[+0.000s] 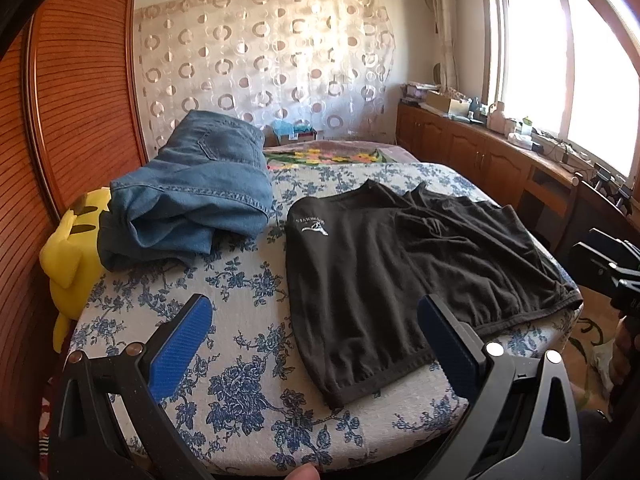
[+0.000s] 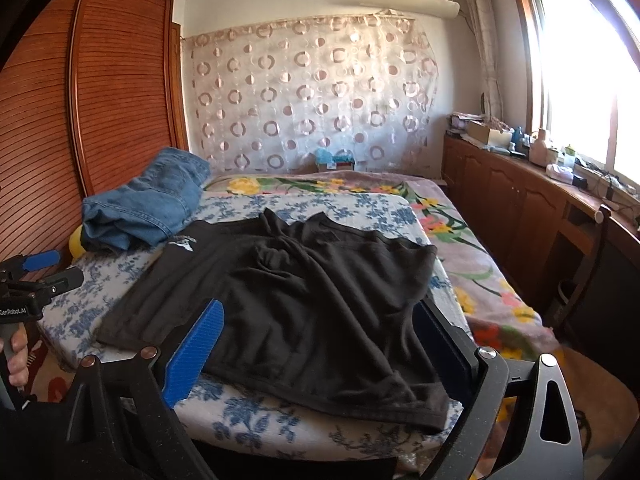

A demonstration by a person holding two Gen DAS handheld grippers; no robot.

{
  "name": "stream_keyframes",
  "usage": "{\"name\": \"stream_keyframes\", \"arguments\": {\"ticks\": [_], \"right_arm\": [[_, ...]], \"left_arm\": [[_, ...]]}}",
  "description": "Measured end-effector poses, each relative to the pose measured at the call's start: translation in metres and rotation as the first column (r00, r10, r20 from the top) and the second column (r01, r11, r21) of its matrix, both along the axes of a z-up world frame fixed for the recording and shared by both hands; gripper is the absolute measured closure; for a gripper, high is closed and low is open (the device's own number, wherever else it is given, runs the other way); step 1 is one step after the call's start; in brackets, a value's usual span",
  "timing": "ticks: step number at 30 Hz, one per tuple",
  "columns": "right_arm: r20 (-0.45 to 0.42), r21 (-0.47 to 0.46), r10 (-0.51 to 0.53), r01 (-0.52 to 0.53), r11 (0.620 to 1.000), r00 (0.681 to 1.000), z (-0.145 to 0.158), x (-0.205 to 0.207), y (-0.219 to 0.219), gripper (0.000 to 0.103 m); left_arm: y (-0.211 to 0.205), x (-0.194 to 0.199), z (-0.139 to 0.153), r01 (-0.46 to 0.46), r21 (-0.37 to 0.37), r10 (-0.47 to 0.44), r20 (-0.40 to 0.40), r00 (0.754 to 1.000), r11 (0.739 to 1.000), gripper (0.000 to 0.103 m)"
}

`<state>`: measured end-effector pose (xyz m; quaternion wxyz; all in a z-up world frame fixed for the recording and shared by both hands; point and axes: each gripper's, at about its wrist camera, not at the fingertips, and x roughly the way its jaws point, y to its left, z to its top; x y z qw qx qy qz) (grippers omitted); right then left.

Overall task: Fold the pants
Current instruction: 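Move the left tool to the black pants' waistband and close on it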

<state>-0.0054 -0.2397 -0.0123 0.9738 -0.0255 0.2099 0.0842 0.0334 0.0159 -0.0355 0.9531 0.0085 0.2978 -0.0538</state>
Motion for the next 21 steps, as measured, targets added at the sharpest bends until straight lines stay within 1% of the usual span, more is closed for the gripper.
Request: {"name": "stream_keyframes", "arguments": {"ticks": [4,8,14,18,19,21], "right_arm": [[-0.010,-0.006,-0.006,0.006,1.000,1.000,0.006,0.005,0.000,0.012],[-0.009,-0.016,-0.001,0.001,1.000,1.000,0.007,0.013,0.000,0.013],[-0.021,-0.023,0.020,-0.020,1.000,1.000,0.002,0.030,0.000,0.014],[-0.050,-0.012,0.050,-0.050,0.999,0.997,0.000,0.046,-0.003,0.016],[-0.058,-0.013,0.058,-0.059,0.998,0.997,0.000,0.049,0.000,0.016],[-0.072,-0.011,0.078,-0.078,0.997,0.994,-0.001,0.057,0.001,0.018]], "left_arm": [[0.003,0.008,-0.007,0.006,0.004,-0.006,-0.019,1.000,1.000,0.000],[0.007,0.021,-0.014,0.007,0.021,-0.007,-0.033,0.999,1.000,0.000],[0.016,0.051,-0.030,0.029,0.016,-0.028,-0.085,0.996,0.999,0.001],[0.022,0.073,-0.039,0.037,0.007,-0.036,-0.121,0.992,0.999,0.011],[0.024,0.078,-0.040,0.038,0.005,-0.037,-0.126,0.991,0.999,0.012],[0.025,0.085,-0.041,0.046,-0.001,-0.046,-0.130,0.991,0.999,0.017]]}}
